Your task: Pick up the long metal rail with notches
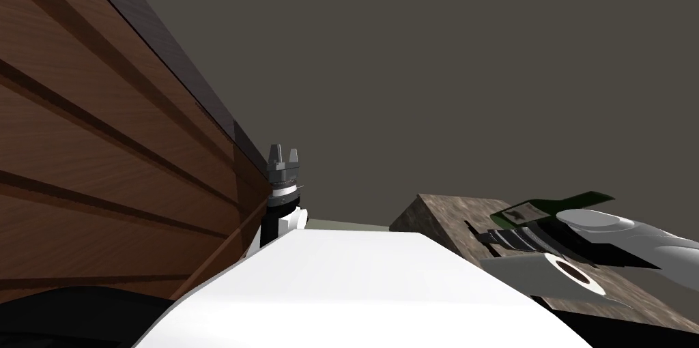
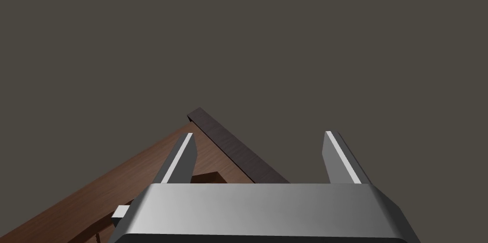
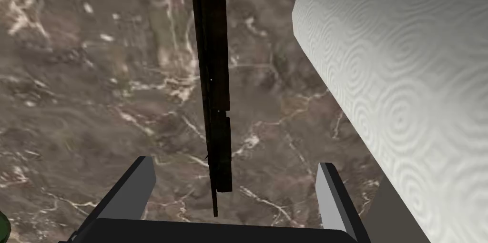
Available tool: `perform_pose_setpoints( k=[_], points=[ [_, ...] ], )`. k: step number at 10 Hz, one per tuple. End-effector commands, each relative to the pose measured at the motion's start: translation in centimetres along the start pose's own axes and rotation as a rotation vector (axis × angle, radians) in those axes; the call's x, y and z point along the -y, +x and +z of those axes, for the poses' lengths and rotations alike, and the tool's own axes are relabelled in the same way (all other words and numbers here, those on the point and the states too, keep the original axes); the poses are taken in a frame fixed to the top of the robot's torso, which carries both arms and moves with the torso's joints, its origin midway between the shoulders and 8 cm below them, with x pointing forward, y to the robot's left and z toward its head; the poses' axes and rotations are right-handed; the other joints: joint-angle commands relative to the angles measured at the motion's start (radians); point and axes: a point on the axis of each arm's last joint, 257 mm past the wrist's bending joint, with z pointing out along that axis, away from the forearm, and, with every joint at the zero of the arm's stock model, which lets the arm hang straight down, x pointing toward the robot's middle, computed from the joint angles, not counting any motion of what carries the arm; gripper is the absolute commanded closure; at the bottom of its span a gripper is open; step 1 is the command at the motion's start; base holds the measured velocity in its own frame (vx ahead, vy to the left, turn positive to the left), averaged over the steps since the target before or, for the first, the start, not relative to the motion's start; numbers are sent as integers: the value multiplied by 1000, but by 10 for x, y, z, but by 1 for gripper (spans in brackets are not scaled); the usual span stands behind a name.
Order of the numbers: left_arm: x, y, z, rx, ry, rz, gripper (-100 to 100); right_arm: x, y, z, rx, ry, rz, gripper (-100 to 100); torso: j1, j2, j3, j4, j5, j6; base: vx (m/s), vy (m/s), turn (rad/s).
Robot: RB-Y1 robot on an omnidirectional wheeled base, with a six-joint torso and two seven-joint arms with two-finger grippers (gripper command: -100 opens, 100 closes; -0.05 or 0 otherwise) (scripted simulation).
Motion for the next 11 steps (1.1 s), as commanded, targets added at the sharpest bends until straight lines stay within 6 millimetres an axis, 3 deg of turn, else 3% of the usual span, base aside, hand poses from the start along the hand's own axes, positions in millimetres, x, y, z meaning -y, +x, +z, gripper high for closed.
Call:
perform_pose_setpoints(
  k=[1, 2, 3, 4, 6, 7, 11],
  points=[
    [0, 0, 0, 0, 0, 0, 0, 3, 3, 0, -10, 2, 6, -100, 0, 0, 0, 0, 0, 0, -4, -22, 5],
    [0, 0, 0, 0, 0, 0, 0, 2, 3, -1, -7, 3, 5, -100, 2, -1, -1, 0, 0, 0, 0, -7, 2],
    [0, 0, 0, 0, 0, 0, 0, 2, 3, -1, -8, 2, 5, 0, 3, -1, -1, 0, 1, 0, 0, 0, 0],
    [0, 0, 0, 0, 0, 0, 0, 2, 10, 14, -9, 3, 10, -100, 4, -1, -1, 0, 1, 0, 18, -5, 45],
    [0, 0, 0, 0, 0, 0, 0, 2, 11, 16, -10, 2, 12, -100, 3, -3, -2, -1, 1, -1, 22, -9, 19],
    [0, 0, 0, 0, 0, 0, 0, 3, 12, 17, -9, 3, 11, 100, 4, -3, -2, -1, 1, 0, 0, 0, 0],
    [0, 0, 0, 0, 0, 0, 0, 4, 11, 15, -7, 6, 11, 100, 2, -3, -2, -1, -2, -1, 0, 0, 0]
  ],
)
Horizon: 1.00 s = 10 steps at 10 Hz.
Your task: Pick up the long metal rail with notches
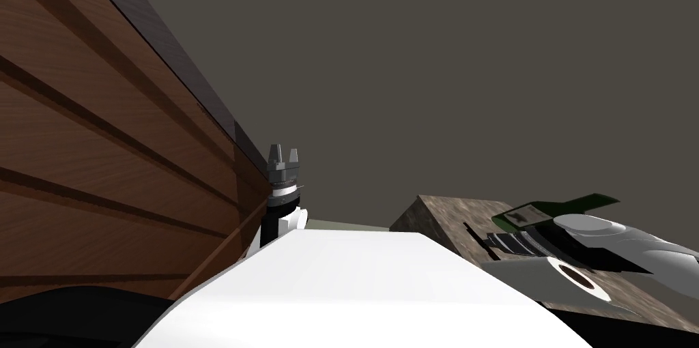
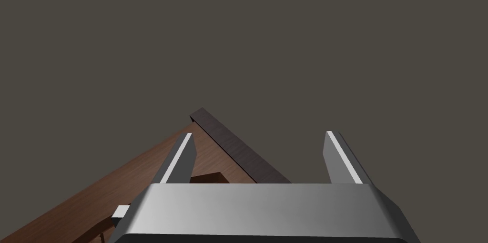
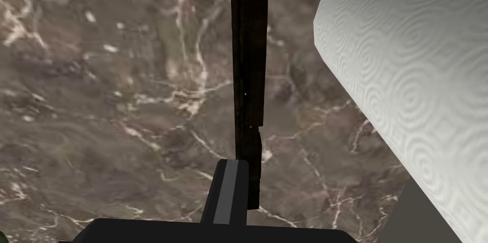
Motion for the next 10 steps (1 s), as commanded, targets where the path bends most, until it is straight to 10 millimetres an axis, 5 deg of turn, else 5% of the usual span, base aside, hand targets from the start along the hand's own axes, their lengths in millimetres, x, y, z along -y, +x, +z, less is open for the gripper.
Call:
perform_pose_setpoints(
  k=[1, 2, 10],
  points=[
    [0, 0, 0, 0, 0, 0, 0, 0, 0, 0, 0, 0, 0, 0, 0, 0, 0, 0, 0, 0, 0, 0, 0],
    [0, 0, 0, 0, 0, 0, 0, 0, -8, -9, -3, 6, -60, -100, 0, 0, 0, 0, 0, 0, -35, -30, -31],
    [0, 0, 0, 0, 0, 0, 0, -21, -31, -24, -56, -7, -396, -100, -4, 4, 2, 1, -1, 0, -53, -50, -21]
  ],
)
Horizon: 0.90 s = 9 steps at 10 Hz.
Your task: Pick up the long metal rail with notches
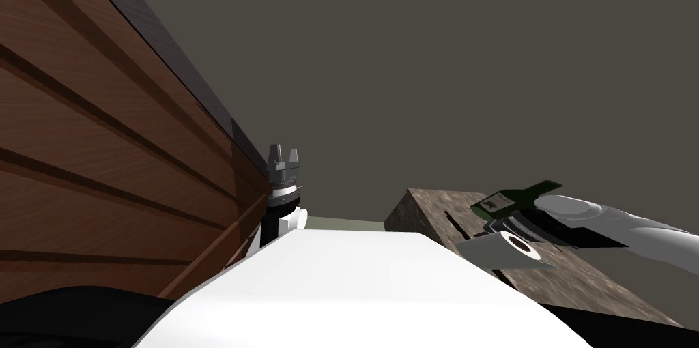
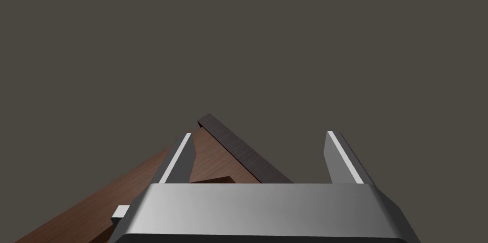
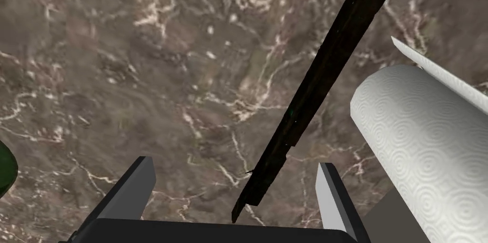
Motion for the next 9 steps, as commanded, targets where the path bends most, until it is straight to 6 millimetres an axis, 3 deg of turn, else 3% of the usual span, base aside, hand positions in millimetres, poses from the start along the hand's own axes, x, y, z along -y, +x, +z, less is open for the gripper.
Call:
perform_pose_setpoints(
  k=[1, 9],
  points=[
    [0, 0, 0, 0, 0, 0, 0, -3, -5, -2, -13, -4, -84, -100, 0, 0, 0, 0, 0, 0, -33, -34, -13],
    [0, 0, 0, 0, 0, 0, 0, -20, -28, -7, -73, -23, -484, -100, 1, -1, -1, 0, 0, 0, -36, -39, -8]
  ],
)
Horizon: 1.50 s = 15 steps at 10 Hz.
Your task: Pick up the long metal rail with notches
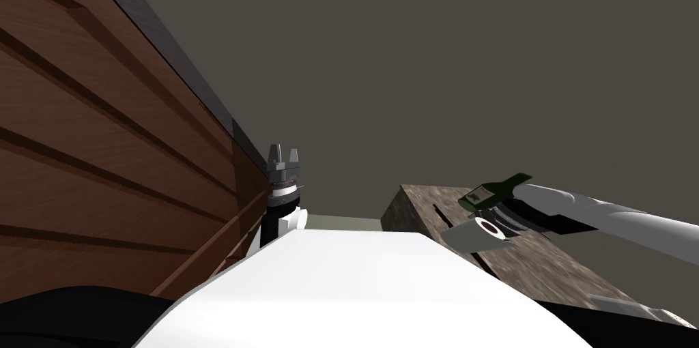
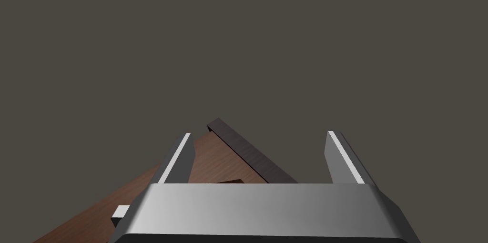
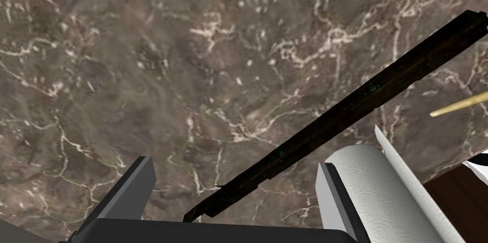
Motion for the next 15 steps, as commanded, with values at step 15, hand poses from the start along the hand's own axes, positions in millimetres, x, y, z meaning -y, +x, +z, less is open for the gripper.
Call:
perform_pose_setpoints(
  k=[15],
  points=[
    [0, 0, 0, 0, 0, 0, 0, -11, -41, 2, -84, -30, -732, -100, 0, -1, -1, 0, 0, 0, -20, -30, 7]
  ],
)
